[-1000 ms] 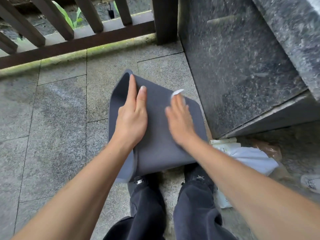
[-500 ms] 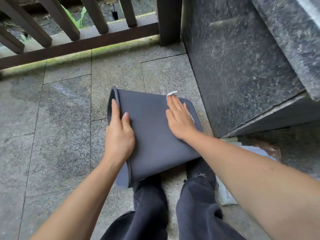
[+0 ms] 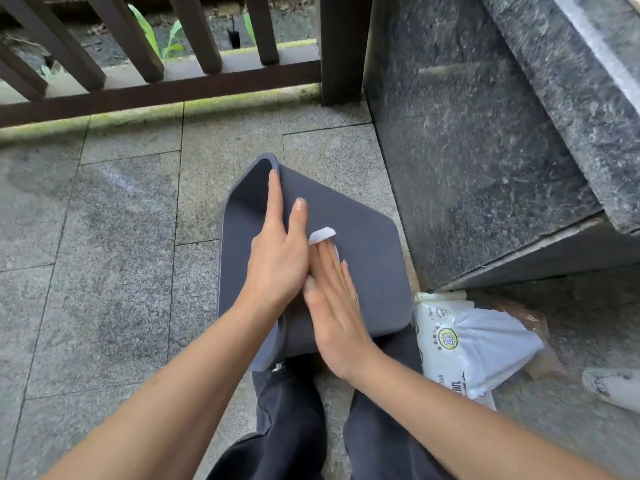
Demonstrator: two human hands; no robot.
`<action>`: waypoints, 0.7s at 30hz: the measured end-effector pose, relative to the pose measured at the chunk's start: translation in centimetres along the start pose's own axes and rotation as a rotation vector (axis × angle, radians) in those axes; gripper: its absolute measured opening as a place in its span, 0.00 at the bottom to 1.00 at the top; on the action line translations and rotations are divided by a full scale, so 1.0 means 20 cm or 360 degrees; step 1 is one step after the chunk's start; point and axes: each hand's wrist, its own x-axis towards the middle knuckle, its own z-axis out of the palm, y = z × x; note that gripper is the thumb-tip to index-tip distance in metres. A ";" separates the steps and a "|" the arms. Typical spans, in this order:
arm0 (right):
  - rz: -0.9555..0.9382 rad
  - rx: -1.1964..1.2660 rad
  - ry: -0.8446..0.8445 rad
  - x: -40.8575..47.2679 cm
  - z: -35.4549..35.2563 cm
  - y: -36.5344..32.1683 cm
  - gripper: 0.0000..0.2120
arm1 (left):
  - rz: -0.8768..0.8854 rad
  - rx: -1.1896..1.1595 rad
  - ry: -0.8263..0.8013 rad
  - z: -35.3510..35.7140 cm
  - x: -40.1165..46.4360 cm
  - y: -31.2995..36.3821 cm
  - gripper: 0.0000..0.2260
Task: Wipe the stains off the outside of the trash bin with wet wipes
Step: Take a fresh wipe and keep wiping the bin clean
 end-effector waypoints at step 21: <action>0.0044 0.0072 0.0148 0.64 -0.28 0.15 0.23 | 0.0206 0.0142 -0.0022 0.08 0.02 0.05 0.26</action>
